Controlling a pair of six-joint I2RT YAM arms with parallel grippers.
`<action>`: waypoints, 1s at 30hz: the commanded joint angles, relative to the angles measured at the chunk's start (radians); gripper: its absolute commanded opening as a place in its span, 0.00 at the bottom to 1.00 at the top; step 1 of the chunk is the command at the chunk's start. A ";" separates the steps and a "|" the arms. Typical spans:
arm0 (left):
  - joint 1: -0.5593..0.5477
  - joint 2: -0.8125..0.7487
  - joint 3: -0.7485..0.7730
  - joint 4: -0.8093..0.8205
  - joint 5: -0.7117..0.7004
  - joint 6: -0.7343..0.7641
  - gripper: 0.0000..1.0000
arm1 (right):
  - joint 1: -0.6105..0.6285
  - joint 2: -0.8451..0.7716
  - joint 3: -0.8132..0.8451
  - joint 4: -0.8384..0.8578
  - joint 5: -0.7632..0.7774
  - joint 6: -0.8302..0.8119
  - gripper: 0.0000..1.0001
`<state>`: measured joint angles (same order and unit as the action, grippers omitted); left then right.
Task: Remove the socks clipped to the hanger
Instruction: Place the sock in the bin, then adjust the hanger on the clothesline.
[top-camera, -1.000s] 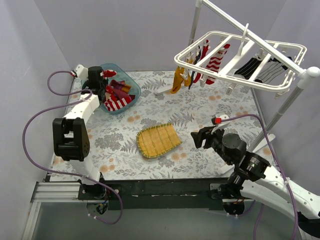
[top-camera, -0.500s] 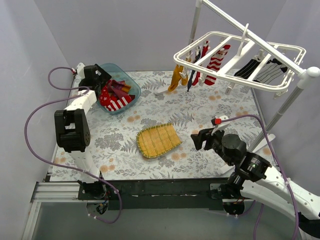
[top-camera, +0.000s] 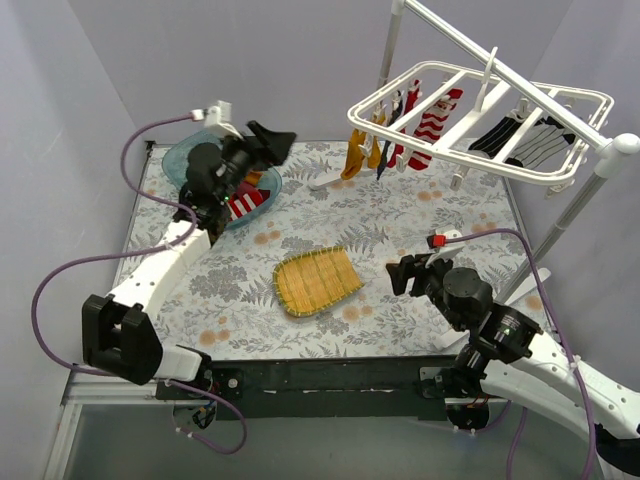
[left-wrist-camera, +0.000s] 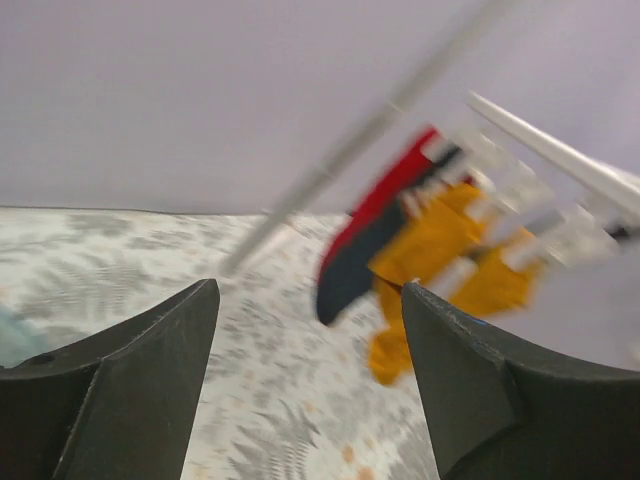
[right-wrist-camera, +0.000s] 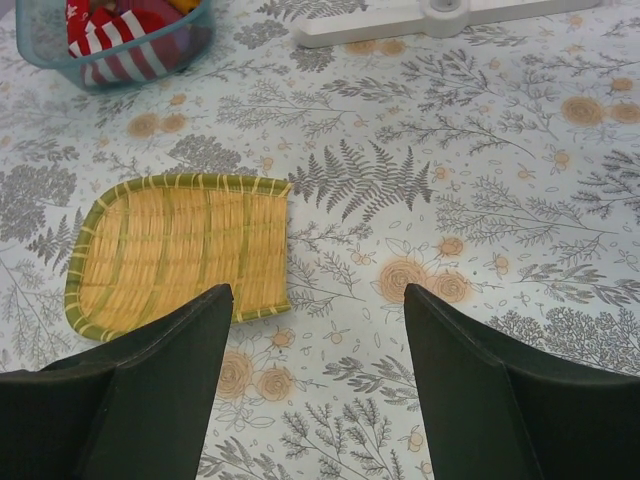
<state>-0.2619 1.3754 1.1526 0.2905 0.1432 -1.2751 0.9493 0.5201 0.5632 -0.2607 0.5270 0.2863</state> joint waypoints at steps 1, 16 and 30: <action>-0.169 -0.019 -0.028 0.104 0.116 0.114 0.72 | 0.000 -0.034 0.033 0.055 0.077 0.019 0.78; -0.270 0.047 0.091 0.165 0.217 0.210 0.71 | 0.000 -0.074 0.035 -0.002 0.100 0.062 0.77; -0.270 0.091 0.257 0.107 0.278 0.281 0.68 | 0.000 -0.055 0.046 0.008 0.093 0.062 0.77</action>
<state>-0.5297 1.4673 1.3708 0.4095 0.3786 -1.0348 0.9493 0.4580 0.5632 -0.2852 0.6029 0.3389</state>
